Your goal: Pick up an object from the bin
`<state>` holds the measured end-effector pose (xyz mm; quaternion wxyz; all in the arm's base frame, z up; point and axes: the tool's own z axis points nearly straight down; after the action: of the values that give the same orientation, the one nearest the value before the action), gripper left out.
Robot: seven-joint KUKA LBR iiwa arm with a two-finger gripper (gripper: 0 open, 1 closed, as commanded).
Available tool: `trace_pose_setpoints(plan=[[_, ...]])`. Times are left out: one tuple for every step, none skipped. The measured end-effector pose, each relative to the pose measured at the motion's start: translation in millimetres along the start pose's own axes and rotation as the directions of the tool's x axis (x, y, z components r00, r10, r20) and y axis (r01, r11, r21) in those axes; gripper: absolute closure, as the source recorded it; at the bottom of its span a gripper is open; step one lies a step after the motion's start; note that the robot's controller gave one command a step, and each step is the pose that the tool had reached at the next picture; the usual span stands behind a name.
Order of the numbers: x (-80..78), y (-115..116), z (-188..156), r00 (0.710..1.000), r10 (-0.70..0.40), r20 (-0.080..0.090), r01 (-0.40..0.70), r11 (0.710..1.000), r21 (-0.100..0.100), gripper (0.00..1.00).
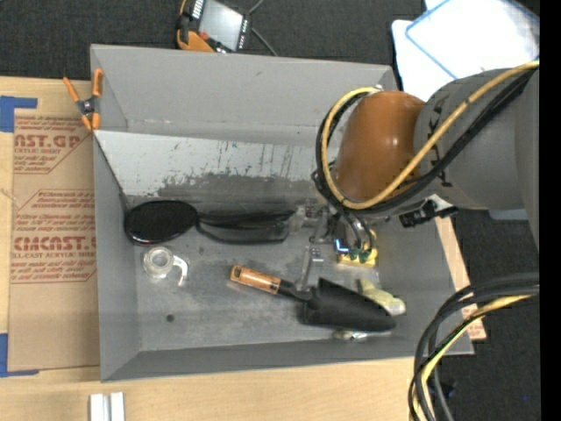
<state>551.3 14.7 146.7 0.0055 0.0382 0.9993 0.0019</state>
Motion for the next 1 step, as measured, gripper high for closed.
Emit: trace_pose_setpoints(plan=[[-17.3,14.4,13.1,0.985,0.172,-0.008,-0.172,0.985,0.0,0.0]])
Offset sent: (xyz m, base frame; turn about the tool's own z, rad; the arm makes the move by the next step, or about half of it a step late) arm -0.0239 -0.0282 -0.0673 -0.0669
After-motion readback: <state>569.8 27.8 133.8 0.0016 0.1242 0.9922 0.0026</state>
